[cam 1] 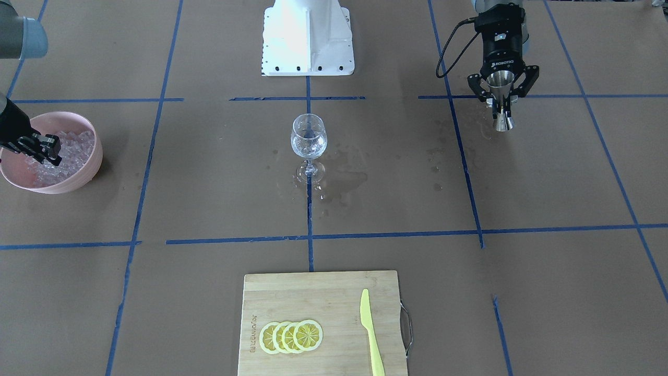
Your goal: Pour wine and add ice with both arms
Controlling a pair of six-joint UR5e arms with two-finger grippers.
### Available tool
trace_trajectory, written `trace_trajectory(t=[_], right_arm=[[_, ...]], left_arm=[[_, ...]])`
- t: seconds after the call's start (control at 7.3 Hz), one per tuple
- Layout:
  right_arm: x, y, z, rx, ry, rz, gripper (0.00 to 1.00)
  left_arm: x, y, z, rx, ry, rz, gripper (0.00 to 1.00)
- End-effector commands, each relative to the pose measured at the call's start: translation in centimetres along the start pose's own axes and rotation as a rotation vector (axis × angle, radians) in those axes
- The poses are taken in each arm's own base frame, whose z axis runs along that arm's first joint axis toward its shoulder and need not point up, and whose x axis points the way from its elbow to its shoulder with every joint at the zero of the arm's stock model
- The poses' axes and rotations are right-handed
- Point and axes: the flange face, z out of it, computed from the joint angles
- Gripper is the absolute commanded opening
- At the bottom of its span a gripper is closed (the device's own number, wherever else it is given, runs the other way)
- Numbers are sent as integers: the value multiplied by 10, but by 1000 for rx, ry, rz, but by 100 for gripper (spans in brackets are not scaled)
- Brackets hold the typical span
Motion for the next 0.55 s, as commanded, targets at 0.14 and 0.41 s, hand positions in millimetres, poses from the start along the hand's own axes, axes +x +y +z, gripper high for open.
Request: trace_trajectory(t=[0.14, 0.41], right_arm=[[-2, -5, -47, 26, -86, 16, 0], [-11, 0, -66, 64, -109, -5, 0]], left_arm=[[2, 13, 0, -12, 3, -96, 0], [4, 59, 1, -50, -4, -176, 0]])
